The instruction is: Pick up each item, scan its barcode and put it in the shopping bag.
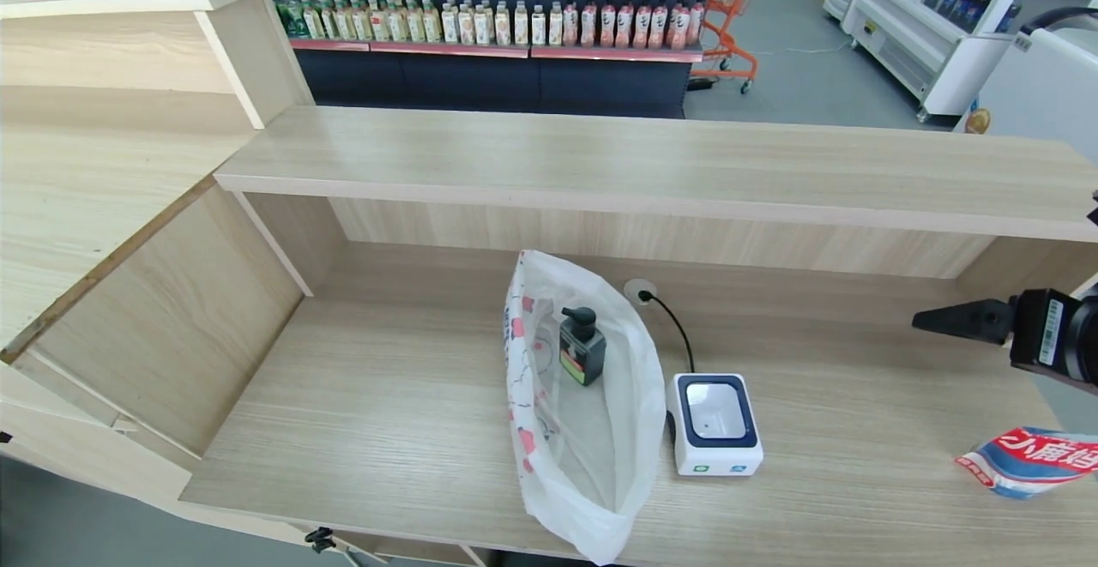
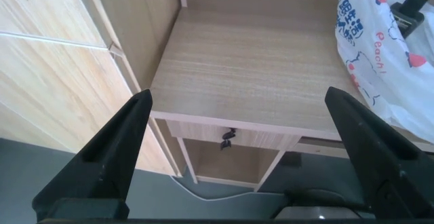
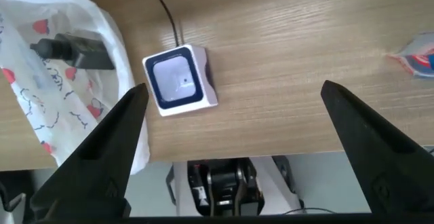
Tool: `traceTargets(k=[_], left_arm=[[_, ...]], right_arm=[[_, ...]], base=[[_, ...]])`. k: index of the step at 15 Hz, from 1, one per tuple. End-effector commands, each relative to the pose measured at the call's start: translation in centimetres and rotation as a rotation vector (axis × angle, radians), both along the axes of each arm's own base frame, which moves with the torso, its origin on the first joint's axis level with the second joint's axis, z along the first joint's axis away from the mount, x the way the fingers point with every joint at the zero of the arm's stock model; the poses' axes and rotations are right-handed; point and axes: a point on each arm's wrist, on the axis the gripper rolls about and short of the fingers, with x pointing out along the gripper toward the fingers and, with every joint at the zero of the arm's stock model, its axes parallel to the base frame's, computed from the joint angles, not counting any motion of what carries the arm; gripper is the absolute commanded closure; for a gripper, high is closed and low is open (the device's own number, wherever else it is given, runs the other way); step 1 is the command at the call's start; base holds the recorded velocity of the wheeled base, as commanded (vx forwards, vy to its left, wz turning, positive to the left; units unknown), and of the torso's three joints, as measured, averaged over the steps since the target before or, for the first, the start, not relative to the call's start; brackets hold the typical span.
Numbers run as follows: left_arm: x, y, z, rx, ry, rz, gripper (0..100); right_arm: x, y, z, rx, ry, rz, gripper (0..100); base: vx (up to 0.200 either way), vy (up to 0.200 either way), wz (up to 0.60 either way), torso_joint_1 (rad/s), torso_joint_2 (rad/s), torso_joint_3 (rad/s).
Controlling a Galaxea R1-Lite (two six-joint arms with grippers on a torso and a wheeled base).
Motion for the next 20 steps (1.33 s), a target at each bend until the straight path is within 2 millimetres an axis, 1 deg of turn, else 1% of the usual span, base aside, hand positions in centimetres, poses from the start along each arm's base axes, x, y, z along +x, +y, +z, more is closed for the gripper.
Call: traceTargets(k=[1, 5, 11, 14, 18, 20], left_arm=[[0.0, 0.0, 0.0, 0.001, -0.001, 0.000, 0], [0.0, 0.0, 0.0, 0.000, -0.001, 0.000, 0], [0.0, 0.0, 0.0, -0.002, -0.001, 0.000, 0], [0.0, 0.0, 0.0, 0.000, -0.002, 0.000, 0], [0.0, 0.0, 0.0, 0.001, -0.001, 0.000, 0], [0.0, 0.0, 0.0, 0.003, -0.001, 0.000, 0]], right_arm=[[-0.2, 0.0, -0.2, 0.000, 0.006, 0.003, 0], [-0.9, 0.0, -0.9, 0.000, 0.021, 0.003, 0], [-1.0, 0.0, -1.3, 0.006, 0.035, 0.011, 0], [-0.9, 0.0, -1.2, 0.005, 0.033, 0.008, 0], [-0.9, -0.3, -1.4, 0.062, 0.051, -0.055, 0], [-1.2, -0.6, -1.6, 0.082, 0.082, -0.089, 0]], base=[[0.000, -0.200, 0.00, 0.002, 0.00, 0.002], [0.000, 0.000, 0.00, 0.000, 0.00, 0.000], [-0.200, 0.000, 0.00, 0.004, 0.00, 0.004], [0.000, 0.000, 0.00, 0.000, 0.00, 0.000], [0.000, -0.200, 0.00, 0.007, 0.00, 0.005], [0.000, -0.200, 0.00, 0.010, 0.00, 0.002]])
